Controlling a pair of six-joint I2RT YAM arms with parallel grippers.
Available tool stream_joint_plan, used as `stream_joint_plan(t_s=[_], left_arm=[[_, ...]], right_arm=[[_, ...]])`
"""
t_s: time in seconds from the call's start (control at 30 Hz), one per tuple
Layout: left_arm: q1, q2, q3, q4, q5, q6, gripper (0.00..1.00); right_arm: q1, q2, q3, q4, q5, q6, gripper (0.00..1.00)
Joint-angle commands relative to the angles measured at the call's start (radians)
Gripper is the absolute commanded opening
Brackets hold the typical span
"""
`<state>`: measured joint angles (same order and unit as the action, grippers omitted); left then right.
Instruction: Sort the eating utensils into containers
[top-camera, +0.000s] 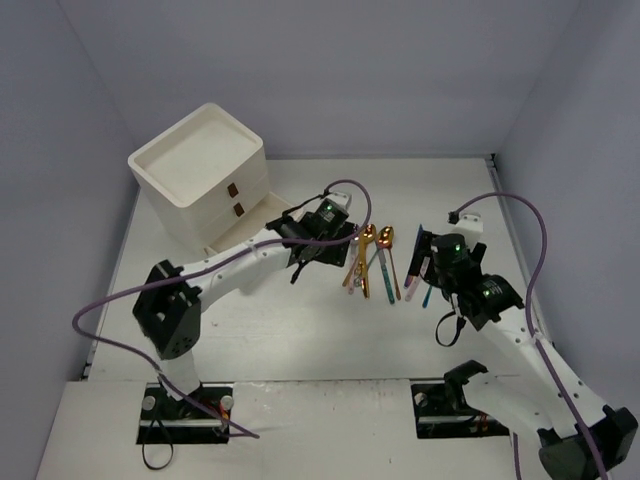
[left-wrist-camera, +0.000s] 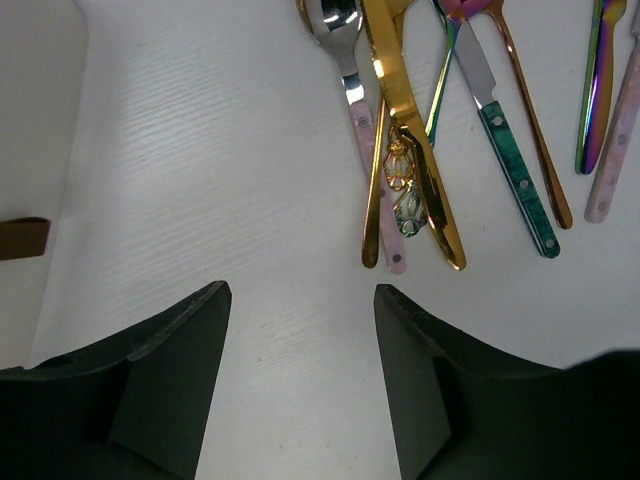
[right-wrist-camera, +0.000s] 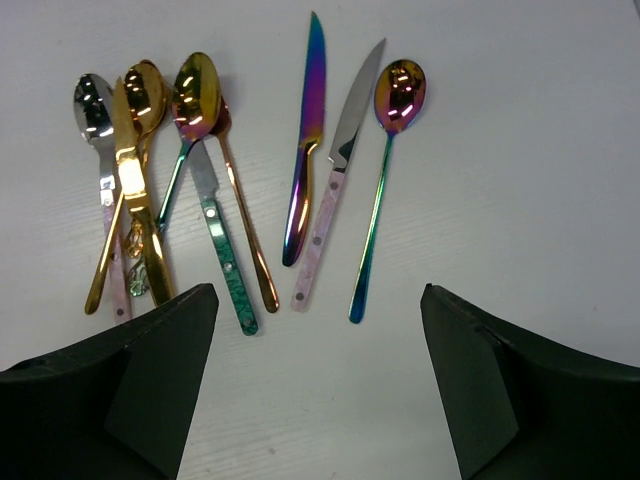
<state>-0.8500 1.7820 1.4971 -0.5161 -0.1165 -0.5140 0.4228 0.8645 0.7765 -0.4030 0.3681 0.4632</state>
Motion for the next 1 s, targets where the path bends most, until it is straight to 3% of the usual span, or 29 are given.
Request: stream_joint_plan(t_s=[0.0, 0.47, 0.97], left_arm=[[-0.006, 0.089, 0.107, 0.058, -0.01, -0.046, 0.53], [-0.009, 0.29, 0.201, 0.194, -0.107, -0.054, 0.51], [-0.008, 0.428, 0.315, 0.13, -0.19, -0.062, 0.47]], right_arm=[[-0.106, 0.008, -0.04, 0.117, -0.208, 0.001, 0.8], [-0.118, -0.027, -0.069, 0.142, -0.316, -0.009, 0.8], [-0.117, -0.054, -0.074, 0.148, -0.338, -0.013, 0.81]])
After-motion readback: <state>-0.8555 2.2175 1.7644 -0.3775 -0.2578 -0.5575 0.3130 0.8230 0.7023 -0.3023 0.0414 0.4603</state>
